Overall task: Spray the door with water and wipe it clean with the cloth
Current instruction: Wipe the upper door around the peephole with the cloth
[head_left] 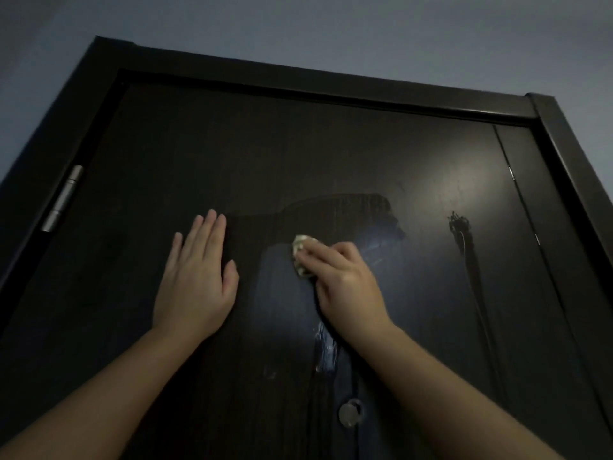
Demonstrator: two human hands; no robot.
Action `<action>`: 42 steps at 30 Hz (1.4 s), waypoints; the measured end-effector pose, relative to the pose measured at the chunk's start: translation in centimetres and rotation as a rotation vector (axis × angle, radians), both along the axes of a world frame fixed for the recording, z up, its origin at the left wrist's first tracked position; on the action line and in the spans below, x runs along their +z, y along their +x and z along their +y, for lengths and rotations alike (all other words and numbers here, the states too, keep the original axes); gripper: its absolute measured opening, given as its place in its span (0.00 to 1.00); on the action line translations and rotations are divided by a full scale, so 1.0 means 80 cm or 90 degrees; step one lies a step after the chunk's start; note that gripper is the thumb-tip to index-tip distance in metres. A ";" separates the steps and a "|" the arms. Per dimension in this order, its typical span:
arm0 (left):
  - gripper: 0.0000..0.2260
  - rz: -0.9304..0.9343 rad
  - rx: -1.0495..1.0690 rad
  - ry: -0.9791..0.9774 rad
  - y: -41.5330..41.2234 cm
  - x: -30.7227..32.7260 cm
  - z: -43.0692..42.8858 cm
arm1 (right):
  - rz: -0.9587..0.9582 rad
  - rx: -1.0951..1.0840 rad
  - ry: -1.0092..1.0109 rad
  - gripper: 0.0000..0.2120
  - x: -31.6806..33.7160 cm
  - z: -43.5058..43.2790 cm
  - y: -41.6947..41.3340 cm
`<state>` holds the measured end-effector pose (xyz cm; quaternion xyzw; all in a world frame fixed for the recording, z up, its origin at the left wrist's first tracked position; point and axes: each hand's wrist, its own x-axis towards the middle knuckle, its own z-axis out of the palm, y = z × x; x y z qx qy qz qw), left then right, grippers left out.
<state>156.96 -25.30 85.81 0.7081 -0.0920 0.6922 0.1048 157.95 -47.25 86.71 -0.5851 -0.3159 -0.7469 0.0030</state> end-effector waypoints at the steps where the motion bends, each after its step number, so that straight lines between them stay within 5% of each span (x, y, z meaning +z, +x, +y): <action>1: 0.28 0.000 -0.004 0.003 0.000 0.001 0.000 | -0.010 -0.005 0.000 0.19 0.000 -0.016 -0.003; 6: 0.30 0.001 0.004 -0.043 0.001 0.000 -0.001 | 0.069 0.095 0.398 0.23 0.013 -0.038 -0.005; 11: 0.29 0.018 -0.021 -0.046 0.000 0.001 0.004 | 0.044 0.008 -0.045 0.18 -0.022 0.053 0.001; 16: 0.26 0.036 -0.038 0.011 -0.003 -0.006 0.014 | 0.076 0.139 0.271 0.19 0.015 0.047 0.001; 21: 0.26 0.037 -0.092 0.039 -0.005 -0.012 0.020 | 0.062 0.044 -0.061 0.17 -0.037 0.065 -0.006; 26: 0.27 0.049 -0.044 0.170 -0.001 -0.036 0.027 | 0.074 0.114 0.336 0.21 -0.026 -0.008 -0.005; 31: 0.27 0.049 0.020 0.112 -0.005 -0.054 0.011 | 0.058 0.033 -0.028 0.17 -0.094 0.022 -0.014; 33: 0.27 0.059 0.022 0.069 -0.002 -0.063 0.002 | 0.039 0.045 0.050 0.18 -0.082 -0.015 -0.013; 36: 0.26 0.053 0.046 0.054 0.001 -0.072 -0.003 | 0.091 0.112 0.336 0.22 -0.068 -0.032 -0.013; 42: 0.26 0.051 0.020 0.055 0.002 -0.073 -0.003 | 0.074 0.064 -0.018 0.15 -0.105 -0.014 -0.009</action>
